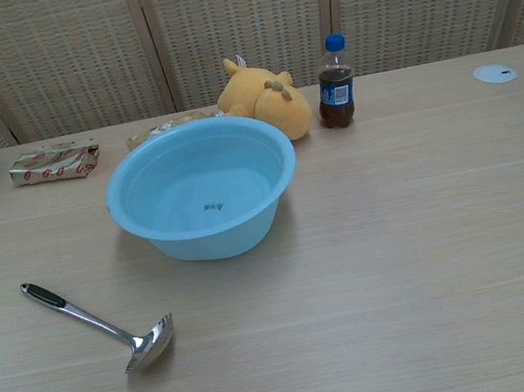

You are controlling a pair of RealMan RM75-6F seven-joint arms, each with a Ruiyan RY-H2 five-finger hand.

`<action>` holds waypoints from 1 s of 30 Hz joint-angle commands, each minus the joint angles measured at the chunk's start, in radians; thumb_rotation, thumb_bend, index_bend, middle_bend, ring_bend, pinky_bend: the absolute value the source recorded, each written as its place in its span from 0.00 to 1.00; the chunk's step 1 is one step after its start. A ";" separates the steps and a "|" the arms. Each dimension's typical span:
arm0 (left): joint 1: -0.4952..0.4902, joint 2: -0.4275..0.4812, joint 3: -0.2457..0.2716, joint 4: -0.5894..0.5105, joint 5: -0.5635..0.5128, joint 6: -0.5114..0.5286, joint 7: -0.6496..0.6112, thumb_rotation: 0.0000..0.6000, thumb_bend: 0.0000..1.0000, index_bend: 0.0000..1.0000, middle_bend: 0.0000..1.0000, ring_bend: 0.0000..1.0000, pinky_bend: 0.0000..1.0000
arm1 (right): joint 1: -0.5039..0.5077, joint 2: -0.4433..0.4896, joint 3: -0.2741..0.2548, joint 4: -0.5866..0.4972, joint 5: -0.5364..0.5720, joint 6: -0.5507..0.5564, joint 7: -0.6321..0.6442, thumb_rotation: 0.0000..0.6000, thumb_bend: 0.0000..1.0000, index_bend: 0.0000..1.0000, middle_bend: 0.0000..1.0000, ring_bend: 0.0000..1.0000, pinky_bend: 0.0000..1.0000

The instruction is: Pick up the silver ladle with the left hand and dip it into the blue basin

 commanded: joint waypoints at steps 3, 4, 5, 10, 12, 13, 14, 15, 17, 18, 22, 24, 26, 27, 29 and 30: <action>-0.003 0.000 0.001 -0.001 -0.003 -0.008 0.001 1.00 0.21 0.00 0.00 0.00 0.00 | 0.000 0.001 0.000 0.001 0.001 -0.001 0.004 1.00 0.00 0.00 0.00 0.00 0.00; -0.003 0.000 0.001 -0.001 -0.003 -0.010 0.001 1.00 0.21 0.00 0.00 0.00 0.00 | 0.000 0.001 0.000 0.000 0.002 -0.001 0.005 1.00 0.00 0.00 0.00 0.00 0.00; -0.004 0.000 0.001 -0.001 -0.003 -0.010 0.002 1.00 0.21 0.00 0.00 0.00 0.00 | -0.001 0.001 0.000 0.000 0.002 0.000 0.006 1.00 0.00 0.00 0.00 0.00 0.00; -0.015 -0.005 -0.006 0.007 -0.017 -0.030 0.003 1.00 0.21 0.00 0.00 0.00 0.00 | 0.001 0.003 0.001 0.000 0.003 -0.003 0.009 1.00 0.00 0.00 0.00 0.00 0.00; -0.030 -0.010 -0.013 0.013 -0.036 -0.060 0.010 1.00 0.21 0.00 0.00 0.00 0.00 | 0.002 0.004 0.003 -0.001 0.006 -0.005 0.010 1.00 0.00 0.00 0.00 0.00 0.00; -0.038 -0.012 -0.017 0.016 -0.044 -0.074 0.014 1.00 0.21 0.00 0.00 0.00 0.00 | 0.002 0.004 0.003 -0.002 0.008 -0.006 0.009 1.00 0.00 0.00 0.00 0.00 0.00; -0.054 -0.017 -0.025 0.024 -0.057 -0.100 0.021 1.00 0.21 0.00 0.00 0.00 0.00 | 0.003 0.004 0.005 -0.002 0.011 -0.009 0.008 1.00 0.00 0.00 0.00 0.00 0.00; -0.065 -0.021 -0.031 0.031 -0.066 -0.116 0.025 1.00 0.21 0.00 0.00 0.00 0.00 | 0.004 0.003 0.005 -0.002 0.014 -0.010 0.007 1.00 0.00 0.00 0.00 0.00 0.00; -0.091 -0.030 -0.042 0.051 -0.078 -0.153 0.030 1.00 0.21 0.00 0.00 0.00 0.00 | 0.005 0.003 0.007 -0.002 0.020 -0.015 0.005 1.00 0.00 0.00 0.00 0.00 0.00; -0.111 -0.036 -0.047 0.069 -0.078 -0.181 0.027 1.00 0.21 0.00 0.00 0.00 0.00 | 0.007 0.002 0.008 -0.002 0.024 -0.018 0.002 1.00 0.00 0.00 0.00 0.00 0.00; -0.243 -0.076 -0.053 0.246 0.021 -0.301 -0.101 1.00 0.21 0.00 0.00 0.00 0.00 | 0.018 -0.004 0.018 -0.002 0.053 -0.041 -0.015 1.00 0.00 0.00 0.00 0.00 0.00; -0.295 -0.105 -0.054 0.335 0.065 -0.325 -0.149 1.00 0.21 0.00 0.03 0.01 0.01 | 0.024 -0.008 0.023 -0.001 0.069 -0.054 -0.026 1.00 0.00 0.00 0.00 0.00 0.00; -0.337 -0.126 -0.050 0.399 0.094 -0.349 -0.191 1.00 0.21 0.00 0.32 0.22 0.17 | 0.029 -0.013 0.027 0.001 0.083 -0.066 -0.037 1.00 0.00 0.00 0.00 0.00 0.00; -0.363 -0.140 -0.048 0.438 0.108 -0.364 -0.220 1.00 0.21 0.00 0.54 0.40 0.31 | 0.033 -0.016 0.030 0.003 0.092 -0.074 -0.046 1.00 0.00 0.00 0.00 0.00 0.00; -0.405 -0.175 -0.049 0.516 0.130 -0.380 -0.250 1.00 0.21 0.00 0.74 0.60 0.52 | 0.041 -0.023 0.034 0.005 0.110 -0.089 -0.060 1.00 0.00 0.00 0.00 0.00 0.00; -0.420 -0.189 -0.050 0.545 0.136 -0.383 -0.258 1.00 0.21 0.00 0.80 0.67 0.61 | 0.044 -0.025 0.036 0.006 0.117 -0.095 -0.067 1.00 0.00 0.00 0.00 0.00 0.00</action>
